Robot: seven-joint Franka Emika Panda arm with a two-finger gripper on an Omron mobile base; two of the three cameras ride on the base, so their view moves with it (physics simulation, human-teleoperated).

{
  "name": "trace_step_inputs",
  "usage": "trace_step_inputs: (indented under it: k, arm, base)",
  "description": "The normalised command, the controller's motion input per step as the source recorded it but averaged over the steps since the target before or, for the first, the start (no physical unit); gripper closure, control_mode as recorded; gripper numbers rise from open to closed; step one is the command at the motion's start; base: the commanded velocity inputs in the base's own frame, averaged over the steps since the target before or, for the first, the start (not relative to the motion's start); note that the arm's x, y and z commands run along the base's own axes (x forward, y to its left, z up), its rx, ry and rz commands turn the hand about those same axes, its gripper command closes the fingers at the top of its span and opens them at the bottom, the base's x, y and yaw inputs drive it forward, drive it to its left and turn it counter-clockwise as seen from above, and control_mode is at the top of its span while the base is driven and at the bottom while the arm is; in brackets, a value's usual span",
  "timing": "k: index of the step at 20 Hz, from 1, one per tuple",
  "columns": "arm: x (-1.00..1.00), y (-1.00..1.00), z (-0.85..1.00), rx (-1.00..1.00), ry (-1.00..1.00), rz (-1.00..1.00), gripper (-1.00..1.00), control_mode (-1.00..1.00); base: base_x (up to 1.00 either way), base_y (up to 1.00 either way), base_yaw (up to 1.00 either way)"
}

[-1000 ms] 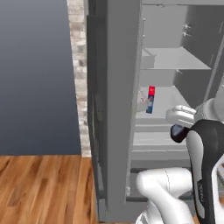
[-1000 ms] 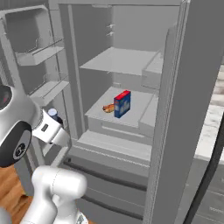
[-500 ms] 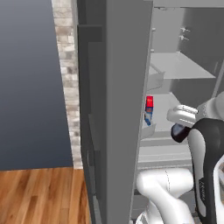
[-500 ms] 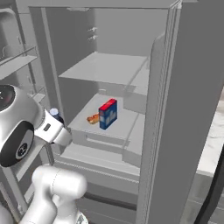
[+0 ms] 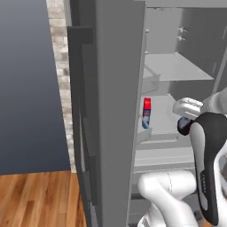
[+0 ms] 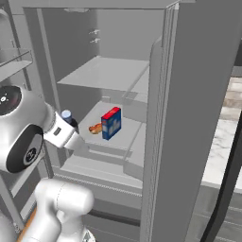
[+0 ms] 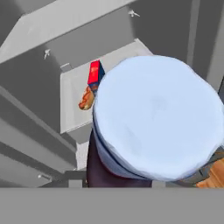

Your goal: Place the condiment bottle and mayonnaise from the counter to the top shelf of the fridge. If the existing items in the fridge are on the top shelf, move them to other shelves.

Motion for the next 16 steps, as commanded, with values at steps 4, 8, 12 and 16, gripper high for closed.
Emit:
trace_step_inputs:
  k: [4, 8, 12, 16]
  arm:
    - [0.61, -0.07, 0.51, 0.0, -0.19, -0.02, 1.0, -1.0]
    - [0.76, 0.0, 0.3, 0.0, -0.23, 0.0, 1.0, -1.0]
    - [0.78, 0.0, 0.21, -0.04, -0.15, 0.0, 1.0, -1.0]
    - [0.72, -0.02, 0.31, -0.12, -0.01, 0.0, 1.0, -1.0]
  base:
    - [0.0, 0.0, 0.0]
    - [0.0, 0.0, 0.0]
    - [0.0, 0.0, 0.0]
    - [0.0, 0.0, 0.0]
